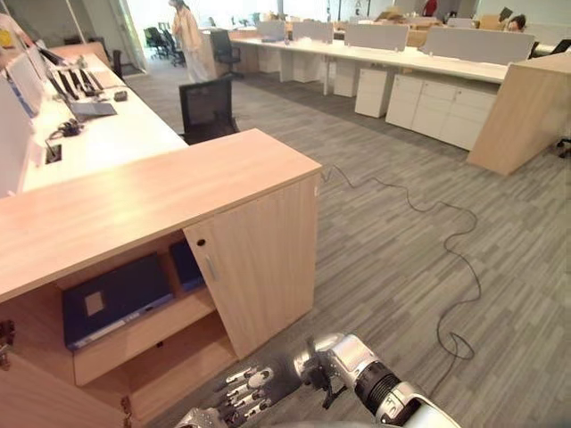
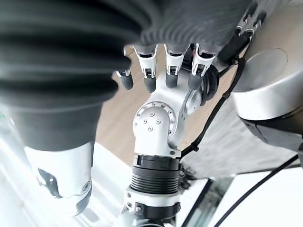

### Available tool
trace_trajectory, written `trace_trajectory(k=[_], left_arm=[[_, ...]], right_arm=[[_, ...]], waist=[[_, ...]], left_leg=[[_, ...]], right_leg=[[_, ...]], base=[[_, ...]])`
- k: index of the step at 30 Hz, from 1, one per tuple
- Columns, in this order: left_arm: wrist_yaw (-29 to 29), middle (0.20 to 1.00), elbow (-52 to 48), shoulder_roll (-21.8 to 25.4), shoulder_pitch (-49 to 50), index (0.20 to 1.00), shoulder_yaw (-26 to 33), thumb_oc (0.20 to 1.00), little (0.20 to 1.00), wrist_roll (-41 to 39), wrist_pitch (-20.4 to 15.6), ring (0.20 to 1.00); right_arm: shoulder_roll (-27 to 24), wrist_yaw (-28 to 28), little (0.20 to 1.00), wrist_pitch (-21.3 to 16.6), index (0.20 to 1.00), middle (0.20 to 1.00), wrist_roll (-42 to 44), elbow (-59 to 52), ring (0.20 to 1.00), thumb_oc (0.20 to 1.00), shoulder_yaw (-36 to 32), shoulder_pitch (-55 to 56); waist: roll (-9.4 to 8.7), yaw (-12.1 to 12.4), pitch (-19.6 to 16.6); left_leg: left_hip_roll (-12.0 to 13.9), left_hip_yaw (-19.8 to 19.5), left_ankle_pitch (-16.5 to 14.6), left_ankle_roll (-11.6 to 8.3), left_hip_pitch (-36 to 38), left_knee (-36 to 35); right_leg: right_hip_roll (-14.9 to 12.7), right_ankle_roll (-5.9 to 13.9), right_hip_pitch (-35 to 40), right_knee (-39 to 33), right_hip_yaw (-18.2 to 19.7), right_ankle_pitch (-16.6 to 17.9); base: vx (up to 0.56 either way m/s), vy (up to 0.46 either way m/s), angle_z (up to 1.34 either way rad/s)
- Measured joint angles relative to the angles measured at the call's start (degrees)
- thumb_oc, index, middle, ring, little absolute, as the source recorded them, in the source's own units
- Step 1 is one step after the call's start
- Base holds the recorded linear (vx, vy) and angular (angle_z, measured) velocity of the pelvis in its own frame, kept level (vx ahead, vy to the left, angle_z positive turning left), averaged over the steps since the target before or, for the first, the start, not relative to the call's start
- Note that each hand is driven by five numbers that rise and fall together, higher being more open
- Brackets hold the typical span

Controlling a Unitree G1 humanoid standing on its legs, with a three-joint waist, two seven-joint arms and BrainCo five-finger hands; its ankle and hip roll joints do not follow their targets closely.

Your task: Put the empty folder in the office cabinet

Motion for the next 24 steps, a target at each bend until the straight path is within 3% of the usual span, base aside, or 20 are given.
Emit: trace_trajectory(k=[6,8,10,12,14,15,16,17,19,20,21,22,23,24], left_arm=[[-0.2,1.000,-0.5,0.7,1.1,1.000,-1.0,1.000,1.000,-0.1,0.0,1.000],[-0.4,1.000,-0.6,1.3,1.9,1.000,-1.0,1.000,1.000,-0.1,-0.3,1.000],[0.1,1.000,-5.5,-0.2,1.8,1.000,-2.9,1.000,1.000,-0.4,-3.6,1.000],[0.4,1.000,-5.1,0.3,1.2,1.000,-1.8,1.000,1.000,-0.7,-5.1,1.000],[1.2,1.000,-3.5,0.4,-1.7,1.000,-1.6,1.000,1.000,-0.7,-5.0,1.000],[3.1,1.000,-1.5,0.9,-5.0,1.000,-1.7,1.000,1.000,1.1,-5.6,1.000],[3.2,1.000,-1.5,1.3,-6.5,1.000,-1.2,1.000,1.000,1.4,-5.6,1.000],[2.3,1.000,-1.7,0.7,-5.4,1.000,1.3,1.000,1.000,1.2,-5.8,1.000],[2.4,1.000,-0.7,-0.3,-1.6,1.000,1.9,1.000,1.000,0.9,-5.7,1.000],[1.4,1.000,-1.6,-1.8,-0.5,1.000,3.1,1.000,1.000,0.9,-5.6,1.000],[1.1,1.000,-1.5,-3.6,-0.5,1.000,1.4,1.000,1.000,0.5,-5.1,1.000],[0.9,1.000,-1.6,-4.3,-0.3,1.000,0.5,1.000,1.000,0.3,-5.0,1.000],[0.9,1.000,-1.6,-5.0,-0.6,1.000,0.1,1.000,1.000,0.2,-4.6,1.000],[0.8,1.000,-1.6,-5.6,-0.6,1.000,0.1,1.000,1.000,0.3,-4.3,1.000]], right_arm=[[-0.6,-0.9,1.000,-1.4,1.000,1.000,-1.1,8.3,1.000,1.000,-2.1,1.9],[-1.3,-6.5,1.000,-1.7,1.000,1.000,-6.7,12.9,1.000,1.000,-3.0,1.3],[-3.4,-33.3,1.000,-3.4,1.000,1.000,-8.8,33.3,1.000,1.000,-15.4,-4.7],[-6.4,-45.3,1.000,-4.5,1.000,1.000,-10.1,43.6,1.000,1.000,-18.1,-5.8],[-7.5,-51.6,1.000,-6.7,1.000,1.000,-9.9,44.4,1.000,1.000,-19.3,-6.0],[-7.8,-55.4,1.000,-8.5,1.000,1.000,-9.4,46.1,1.000,1.000,-21.2,-6.4],[-8.8,-57.7,1.000,-9.1,1.000,1.000,-9.5,49.2,1.000,1.000,-21.1,-7.8],[-10.2,-61.1,1.000,-9.9,1.000,1.000,-9.6,51.8,1.000,1.000,-19.1,-8.7],[-11.7,-66.1,1.000,-12.6,1.000,1.000,-10.1,51.6,1.000,1.000,-17.2,-8.1],[-13.0,-67.6,1.000,-14.6,1.000,1.000,-10.1,50.7,1.000,1.000,-19.5,-6.2],[-13.4,-70.0,1.000,-14.2,1.000,1.000,-12.1,50.5,1.000,1.000,-15.2,-3.0],[-13.4,-71.4,1.000,-14.4,1.000,1.000,-14.4,50.4,1.000,1.000,-10.7,-2.0],[-13.1,-73.2,1.000,-15.1,1.000,1.000,-17.3,50.1,1.000,1.000,-7.2,-0.9],[-12.4,-74.5,1.000,-15.7,1.000,1.000,-19.8,50.0,1.000,1.000,-5.6,0.0]], waist=[[0.14,0.4,0.8],[0.12,1.3,2.8],[-0.87,2.9,4.9],[-1.98,5.6,6.4],[-2.11,5.7,8.5],[-3.69,4.0,9.5],[-4.40,3.0,9.6],[-3.78,3.7,9.2],[-0.46,3.3,6.6],[0.00,1.8,5.5],[1.25,1.9,3.4],[1.58,1.9,3.0],[1.91,1.6,2.7],[1.03,1.6,2.5]], left_leg=[[0.3,-2.1,0.3,-0.12,-0.7,0.3],[0.9,-3.3,0.6,-0.53,-0.4,0.6],[1.3,-7.2,0.9,-1.93,-4.2,3.1],[2.4,-8.4,1.2,-2.76,-6.1,2.3],[3.9,-9.8,0.2,-2.94,-10.3,3.9],[4.7,0.6,-3.6,-0.55,-12.3,4.8],[4.5,8.8,-3.0,-1.92,-14.2,10.3],[4.6,12.2,-3.1,-2.34,-10.9,13.4],[5.1,11.8,-3.3,-4.66,1.3,7.5],[4.9,14.3,-3.2,-4.77,4.8,3.7],[5.1,14.2,-0.5,-4.61,6.3,0.8],[5.5,14.3,0.8,-5.06,6.4,0.4],[5.9,14.3,0.1,-5.58,6.0,0.6],[5.7,13.5,0.1,-5.66,5.7,0.6]], right_leg=[[0.2,-0.43,0.2,0.0,-2.0,-0.7],[0.7,-0.85,1.1,0.2,-3.4,-1.0],[0.8,-1.27,0.1,0.3,-6.6,-1.7],[1.9,-2.12,-1.1,0.3,-7.4,-1.5],[2.5,-4.35,-2.6,0.5,-12.6,-1.3],[-0.9,-5.76,-3.6,0.2,-20.1,-1.5],[-3.6,-5.57,-3.9,0.2,-23.8,-2.0],[-4.8,-5.90,-2.9,0.2,-25.0,-2.6],[-3.6,-4.97,-1.1,0.3,-25.6,-4.4],[-4.3,-4.64,-0.9,0.7,-29.4,-4.6],[-4.0,-3.94,-0.7,1.0,-31.4,-4.6],[-3.4,-3.37,-0.8,1.2,-32.2,-4.2],[-3.5,-3.16,-0.9,1.6,-33.4,-4.0],[-4.0,-2.73,-1.1,2.0,-33.7,-4.0]], base=[[0.03,-0.093,0.19],[-0.02,-0.319,0.36],[-0.04,-0.237,0.80],[-0.12,-0.175,0.64],[-0.17,-0.070,1.24],[-0.06,-0.017,2.40],[-0.02,-0.005,2.40],[-0.01,0.042,1.61],[0.02,0.108,0.82],[-0.01,0.146,1.01],[-0.05,0.136,1.03],[-0.07,0.133,0.69],[-0.07,0.128,0.36],[-0.06,0.138,0.41]])
